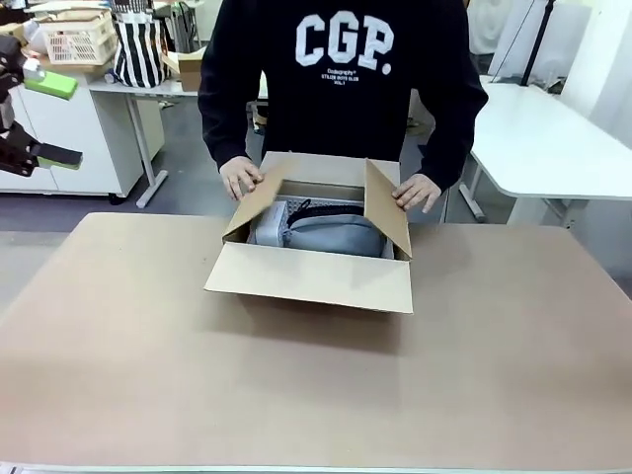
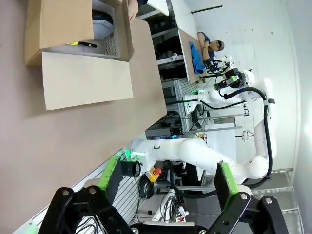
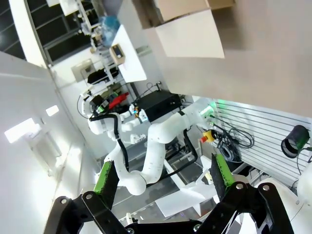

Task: Pack the gift set into the box.
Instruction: Press and hold the closed box until the human finishes sealing it.

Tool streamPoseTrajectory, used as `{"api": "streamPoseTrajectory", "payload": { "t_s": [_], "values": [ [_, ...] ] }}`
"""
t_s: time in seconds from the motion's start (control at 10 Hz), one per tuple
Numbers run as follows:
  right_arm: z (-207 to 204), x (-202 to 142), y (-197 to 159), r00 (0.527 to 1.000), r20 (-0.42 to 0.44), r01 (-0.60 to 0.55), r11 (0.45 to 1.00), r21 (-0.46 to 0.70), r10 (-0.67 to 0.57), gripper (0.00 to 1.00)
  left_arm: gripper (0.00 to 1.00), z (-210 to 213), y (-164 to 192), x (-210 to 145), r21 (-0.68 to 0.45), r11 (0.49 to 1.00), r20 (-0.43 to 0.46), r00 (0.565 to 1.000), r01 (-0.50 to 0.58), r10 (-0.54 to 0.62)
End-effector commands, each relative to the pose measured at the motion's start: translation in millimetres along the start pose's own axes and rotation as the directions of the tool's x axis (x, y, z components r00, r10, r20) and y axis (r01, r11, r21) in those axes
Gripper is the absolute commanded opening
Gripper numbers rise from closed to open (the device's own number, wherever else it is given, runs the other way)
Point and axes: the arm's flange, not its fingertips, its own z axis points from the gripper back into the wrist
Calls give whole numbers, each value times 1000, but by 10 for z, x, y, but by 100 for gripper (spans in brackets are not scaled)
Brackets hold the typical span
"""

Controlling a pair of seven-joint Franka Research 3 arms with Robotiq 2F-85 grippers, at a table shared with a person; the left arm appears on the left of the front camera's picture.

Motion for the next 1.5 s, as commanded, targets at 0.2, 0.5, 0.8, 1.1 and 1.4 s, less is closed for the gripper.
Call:
{"api": "streamPoseTrajectory", "payload": {
  "t_s": [0.2, 0.5, 0.8, 1.1, 1.4],
  "values": [
    [21, -16, 17, 1000, -8, -5, 1000, -4, 5, 100, 100, 41, 0, 9, -1, 1000, -16, 1000, 12, -13],
    [21, -16, 17, 1000, -8, -5, 1000, -4, 5, 100, 100, 41, 0, 9, -1, 1000, -16, 1000, 12, -13],
    [21, -16, 17, 1000, -8, -5, 1000, -4, 5, 100, 100, 41, 0, 9, -1, 1000, -16, 1000, 12, -13],
    [21, -16, 17, 1000, -8, -5, 1000, -4, 5, 100, 100, 41, 0, 9, -1, 1000, -16, 1000, 12, -13],
    [21, -16, 17, 1000, -8, -5, 1000, -4, 5, 100, 100, 41, 0, 9, -1, 1000, -16, 1000, 12, -13]
  ]
}}
